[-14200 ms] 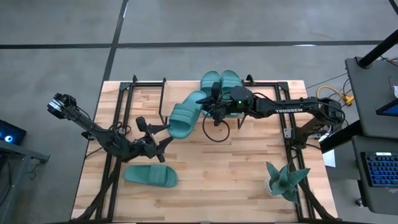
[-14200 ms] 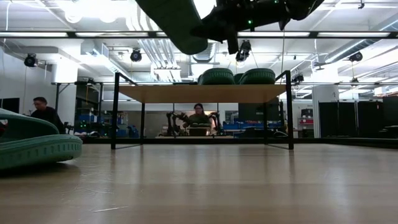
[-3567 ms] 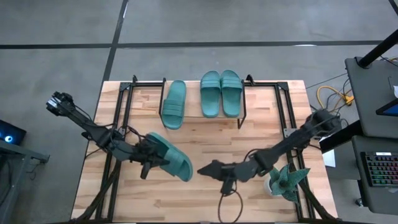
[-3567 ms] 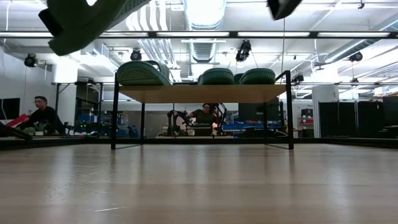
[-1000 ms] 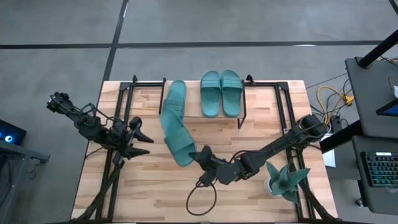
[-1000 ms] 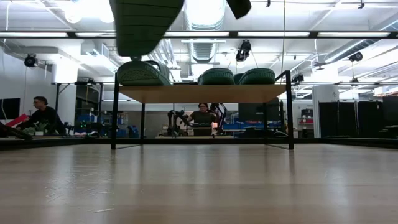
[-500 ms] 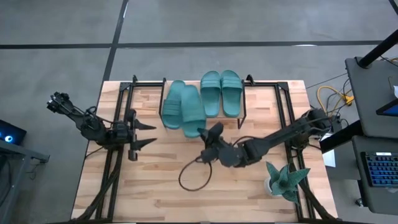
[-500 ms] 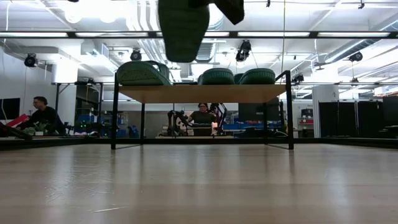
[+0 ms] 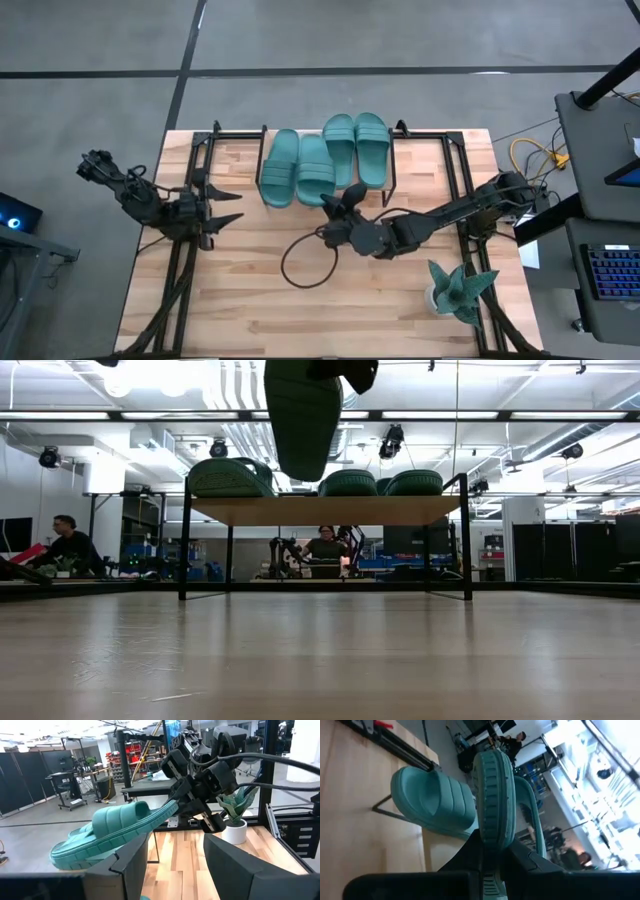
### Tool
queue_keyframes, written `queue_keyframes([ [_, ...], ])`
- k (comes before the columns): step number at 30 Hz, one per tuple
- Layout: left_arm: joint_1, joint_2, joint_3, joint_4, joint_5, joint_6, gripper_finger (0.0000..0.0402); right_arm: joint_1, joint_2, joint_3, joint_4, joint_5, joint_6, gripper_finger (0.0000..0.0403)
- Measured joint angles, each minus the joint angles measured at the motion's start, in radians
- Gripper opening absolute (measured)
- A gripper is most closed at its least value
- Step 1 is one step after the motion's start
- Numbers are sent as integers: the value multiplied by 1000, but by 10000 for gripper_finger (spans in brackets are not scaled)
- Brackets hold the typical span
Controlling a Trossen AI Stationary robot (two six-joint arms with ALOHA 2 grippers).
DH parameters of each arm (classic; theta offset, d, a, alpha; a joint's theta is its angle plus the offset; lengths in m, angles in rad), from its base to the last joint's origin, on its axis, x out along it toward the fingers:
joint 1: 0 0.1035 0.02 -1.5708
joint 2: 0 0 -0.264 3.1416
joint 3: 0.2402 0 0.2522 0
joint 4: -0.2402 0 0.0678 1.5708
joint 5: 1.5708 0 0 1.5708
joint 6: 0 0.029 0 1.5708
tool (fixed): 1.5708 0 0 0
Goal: Pick and place slides into the shelf
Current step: Put the green slides on the shelf
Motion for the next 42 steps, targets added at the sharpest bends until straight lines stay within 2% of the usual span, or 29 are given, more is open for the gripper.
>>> queue_keyframes([
  [12,0,-71,0,-114,0,-68,178,3,1,0,-41,-9,213,30],
  [17,0,-67,0,-114,0,-80,178,2,1,0,-41,-79,277,30],
  [20,0,-55,0,-115,0,-82,178,2,2,0,-46,-87,314,30],
  [29,0,-16,-1,-115,0,-107,178,-5,2,-40,-64,-91,328,29],
  [36,0,-11,-1,-113,-1,-108,178,-31,2,-84,-64,-145,321,29],
  [42,-1,-24,-1,-112,-4,-108,178,-50,26,-90,-64,-164,240,29],
])
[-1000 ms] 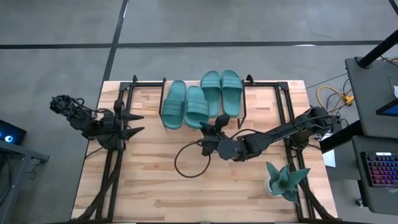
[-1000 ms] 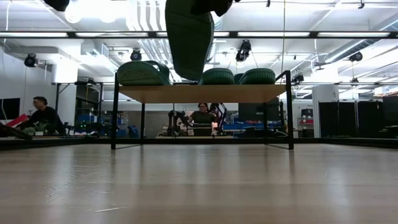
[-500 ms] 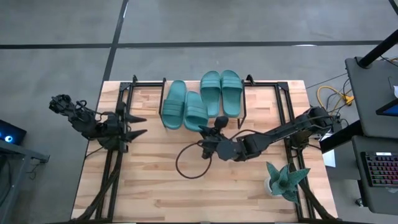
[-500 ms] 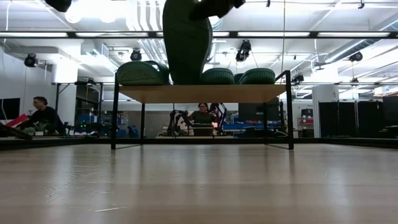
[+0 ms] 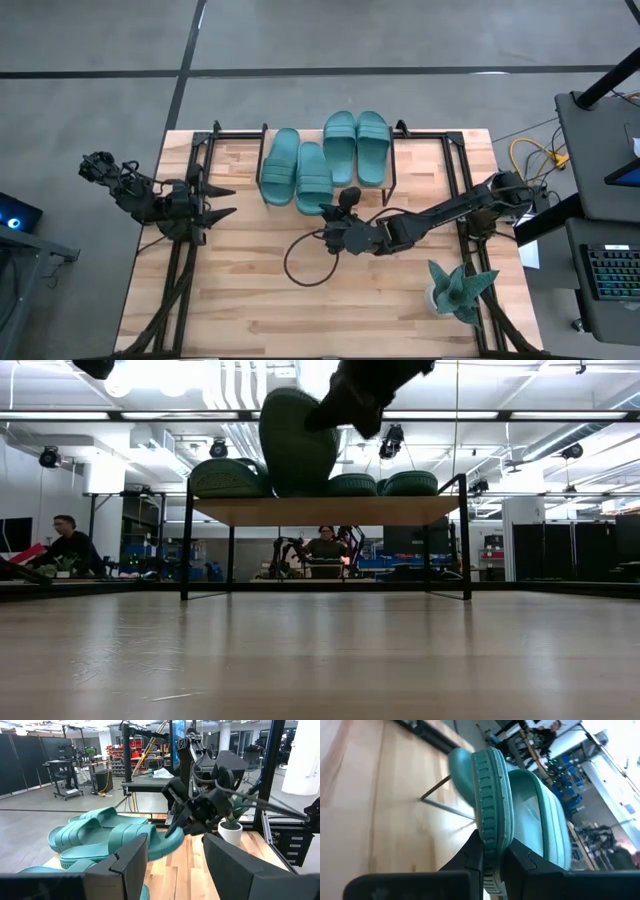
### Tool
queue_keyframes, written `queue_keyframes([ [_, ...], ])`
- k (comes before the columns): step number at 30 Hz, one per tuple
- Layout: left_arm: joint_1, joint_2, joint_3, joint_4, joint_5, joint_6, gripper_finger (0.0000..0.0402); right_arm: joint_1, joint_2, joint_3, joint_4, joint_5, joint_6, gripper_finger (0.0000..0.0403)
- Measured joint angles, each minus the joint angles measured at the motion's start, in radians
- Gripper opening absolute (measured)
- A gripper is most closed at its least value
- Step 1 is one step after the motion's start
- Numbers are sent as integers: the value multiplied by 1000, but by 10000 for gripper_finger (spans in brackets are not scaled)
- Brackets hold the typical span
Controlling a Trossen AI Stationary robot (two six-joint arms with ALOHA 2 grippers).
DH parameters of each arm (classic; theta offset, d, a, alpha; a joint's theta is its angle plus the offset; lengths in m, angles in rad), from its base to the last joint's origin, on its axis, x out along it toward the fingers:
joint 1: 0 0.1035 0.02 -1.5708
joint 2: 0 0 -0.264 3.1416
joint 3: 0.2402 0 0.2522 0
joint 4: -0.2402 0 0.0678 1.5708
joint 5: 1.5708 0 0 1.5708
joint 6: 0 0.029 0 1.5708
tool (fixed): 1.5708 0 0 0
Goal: Pick and place slides into the shelf
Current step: Put the green slides on the shelf
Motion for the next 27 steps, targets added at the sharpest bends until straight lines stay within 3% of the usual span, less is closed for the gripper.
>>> queue_keyframes([
  [6,0,1,0,-2,0,-8,178,-14,28,3,0,-69,-18,29],
  [18,1,14,0,-2,0,-25,178,-16,73,5,-12,-72,-50,30],
  [27,1,15,0,-2,0,-26,178,2,73,43,-38,45,-127,29],
])
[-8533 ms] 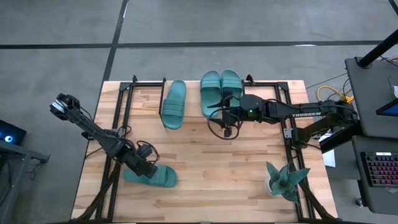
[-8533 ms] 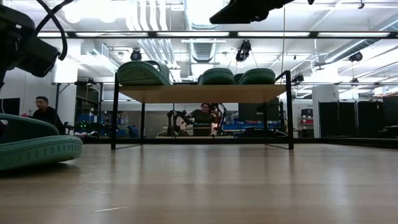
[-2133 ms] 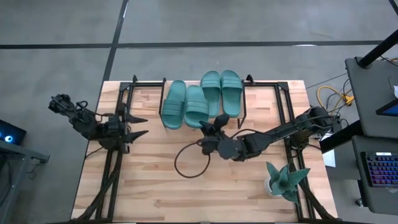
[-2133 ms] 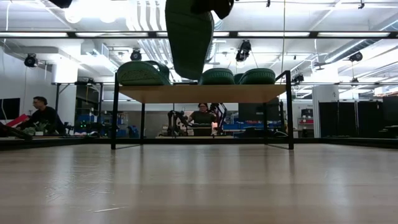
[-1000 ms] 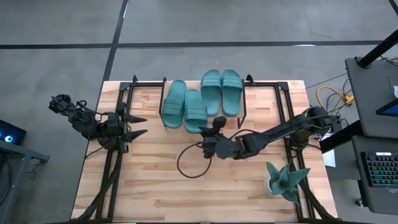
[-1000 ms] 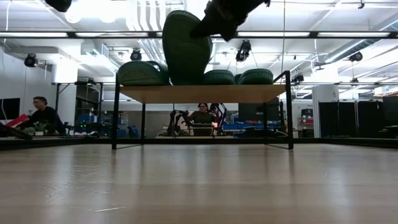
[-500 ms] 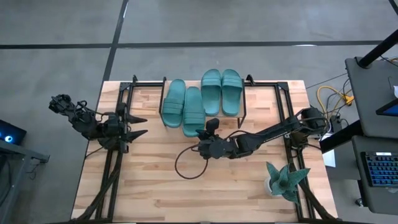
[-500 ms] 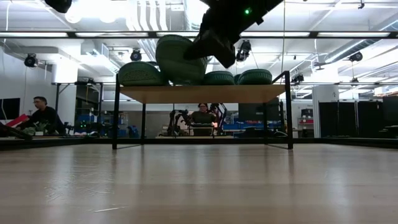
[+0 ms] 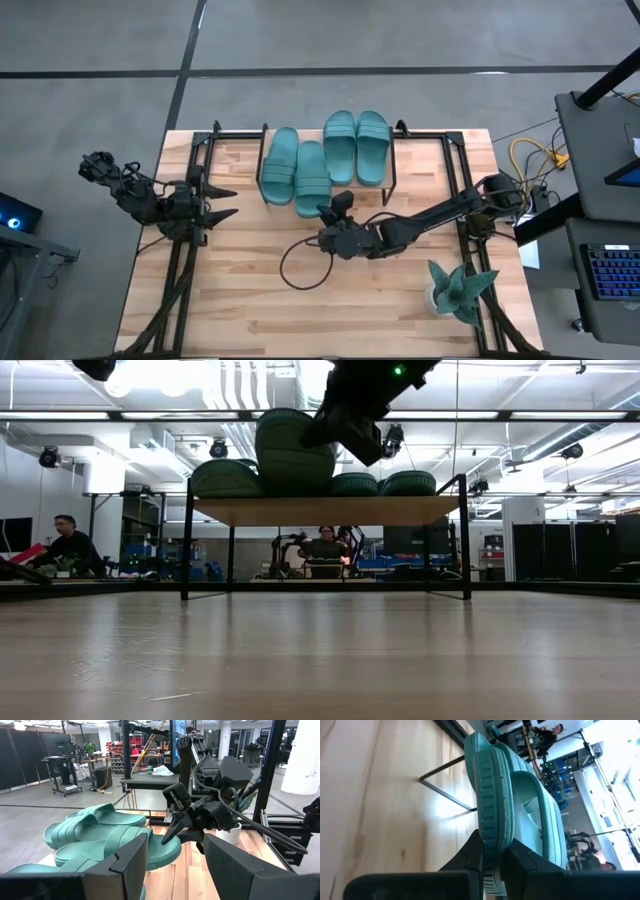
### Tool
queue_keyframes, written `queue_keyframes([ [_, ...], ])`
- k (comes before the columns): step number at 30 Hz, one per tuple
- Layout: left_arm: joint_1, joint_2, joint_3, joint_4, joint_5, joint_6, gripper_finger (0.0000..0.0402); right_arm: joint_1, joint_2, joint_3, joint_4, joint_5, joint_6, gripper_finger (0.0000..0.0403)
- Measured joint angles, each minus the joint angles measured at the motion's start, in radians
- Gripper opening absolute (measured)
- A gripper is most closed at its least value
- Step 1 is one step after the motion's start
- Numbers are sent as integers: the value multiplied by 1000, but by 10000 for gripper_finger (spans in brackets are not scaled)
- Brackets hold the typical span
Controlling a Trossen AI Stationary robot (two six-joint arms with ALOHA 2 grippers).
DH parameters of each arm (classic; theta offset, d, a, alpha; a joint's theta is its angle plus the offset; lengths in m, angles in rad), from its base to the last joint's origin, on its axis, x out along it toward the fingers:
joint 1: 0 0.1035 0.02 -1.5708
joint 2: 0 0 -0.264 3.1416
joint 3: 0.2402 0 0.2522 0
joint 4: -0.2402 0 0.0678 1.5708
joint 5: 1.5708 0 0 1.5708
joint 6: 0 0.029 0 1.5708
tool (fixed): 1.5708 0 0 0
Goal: Pick and place slides into the shelf
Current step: Put the green slides on the shelf
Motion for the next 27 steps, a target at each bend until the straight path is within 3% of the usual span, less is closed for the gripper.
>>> queue_keyframes([
  [5,0,4,0,0,0,-23,178,-12,0,36,-91,-34,46,29],
  [13,0,11,-1,0,1,-24,178,-32,0,41,-97,-73,68,32],
  [27,0,12,-1,-1,1,-50,178,-35,0,45,-102,-62,179,124],
])
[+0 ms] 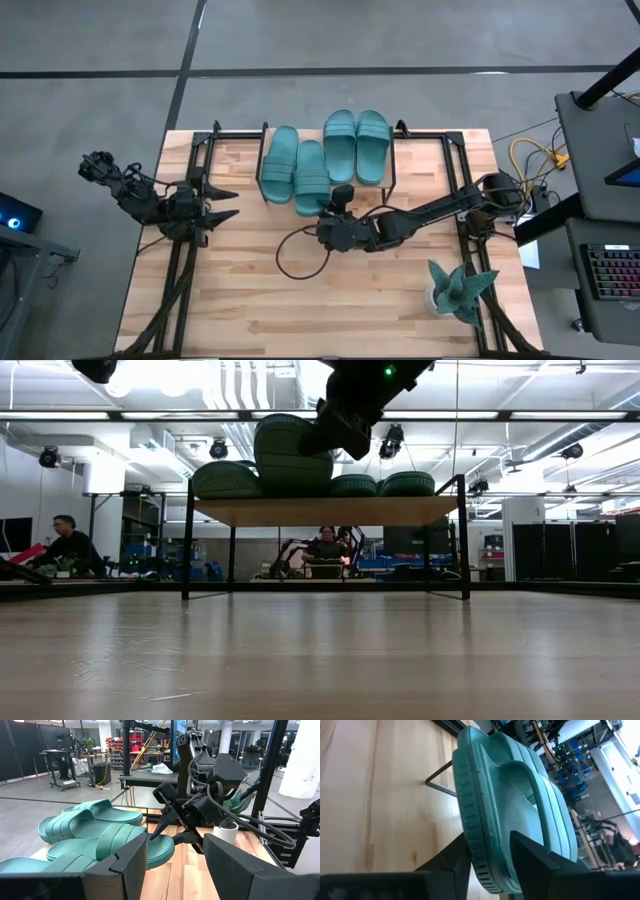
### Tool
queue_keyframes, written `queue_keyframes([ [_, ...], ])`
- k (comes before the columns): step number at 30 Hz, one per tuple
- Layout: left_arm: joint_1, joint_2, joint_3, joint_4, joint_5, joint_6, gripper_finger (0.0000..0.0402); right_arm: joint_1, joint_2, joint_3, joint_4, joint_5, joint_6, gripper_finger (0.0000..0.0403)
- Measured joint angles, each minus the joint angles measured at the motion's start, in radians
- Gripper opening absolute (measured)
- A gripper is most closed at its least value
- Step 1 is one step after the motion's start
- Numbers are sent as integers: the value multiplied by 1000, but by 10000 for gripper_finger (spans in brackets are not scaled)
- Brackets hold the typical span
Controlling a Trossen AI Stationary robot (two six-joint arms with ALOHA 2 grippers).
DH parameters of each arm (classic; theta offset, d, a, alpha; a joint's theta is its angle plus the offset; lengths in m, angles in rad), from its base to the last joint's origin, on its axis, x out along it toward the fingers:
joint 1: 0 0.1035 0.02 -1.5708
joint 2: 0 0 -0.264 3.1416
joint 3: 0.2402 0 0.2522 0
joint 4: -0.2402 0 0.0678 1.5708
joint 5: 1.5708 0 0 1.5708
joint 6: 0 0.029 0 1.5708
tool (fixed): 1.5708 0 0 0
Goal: Pick and place slides into the shelf
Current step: Put the green slides on the shelf, then return to Home Position
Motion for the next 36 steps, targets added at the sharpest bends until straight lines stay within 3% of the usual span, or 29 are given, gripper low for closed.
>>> queue_keyframes([
  [13,0,0,0,0,0,-1,178,0,0,0,-123,-9,134,198],
  [36,0,0,0,1,0,-2,178,60,-1,55,-134,-8,87,202],
])
